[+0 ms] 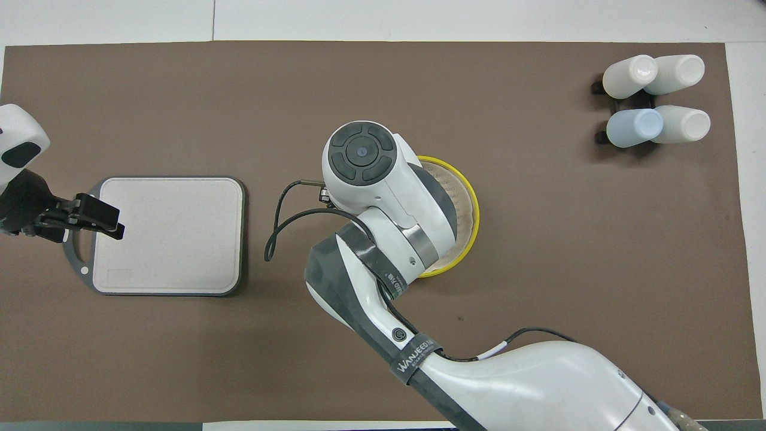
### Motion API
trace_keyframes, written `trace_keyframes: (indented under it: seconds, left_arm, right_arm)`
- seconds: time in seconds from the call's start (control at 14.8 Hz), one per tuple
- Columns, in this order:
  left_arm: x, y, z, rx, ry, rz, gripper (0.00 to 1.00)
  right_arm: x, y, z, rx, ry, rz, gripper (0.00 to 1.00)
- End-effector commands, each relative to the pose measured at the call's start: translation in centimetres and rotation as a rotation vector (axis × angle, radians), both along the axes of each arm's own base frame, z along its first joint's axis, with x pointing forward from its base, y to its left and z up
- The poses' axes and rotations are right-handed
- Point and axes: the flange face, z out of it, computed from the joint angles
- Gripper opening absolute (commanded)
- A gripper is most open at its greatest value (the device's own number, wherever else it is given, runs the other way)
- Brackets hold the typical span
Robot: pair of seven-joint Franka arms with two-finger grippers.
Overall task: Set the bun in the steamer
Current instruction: 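Bring the lid over the steamer with the right gripper while the left gripper withdraws, then lower the lid onto the steamer with the right gripper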
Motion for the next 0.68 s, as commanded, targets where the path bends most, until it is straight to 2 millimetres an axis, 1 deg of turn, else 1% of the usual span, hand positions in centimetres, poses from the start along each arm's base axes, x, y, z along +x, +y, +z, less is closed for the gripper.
trace_keyframes:
  seconds: [0.0,0.14,0.34,0.61]
  left_arm:
    - [0.0,-0.6,-0.1,0.019,-0.072,-0.029,1.0]
    - [0.2,-1.6,-0.1,0.036,-0.086,-0.055,1.0]
    - [1.0,-1.4,0.0,0.054,-0.125,-0.106,1.0]
    - [0.9,-1.2,-0.1,0.051,-0.116,-0.099,1.0]
  right_arm:
    - [0.2,1.3,-0.5,0.03,-0.002,-0.008,0.0]
    - [0.2,1.3,-0.5,0.032,-0.007,-0.006,0.0]
    - [0.8,0.6,-0.6,0.031,-0.008,-0.012,0.0]
    - [1.0,0.2,-0.4,0.032,-0.01,-0.009,0.0]
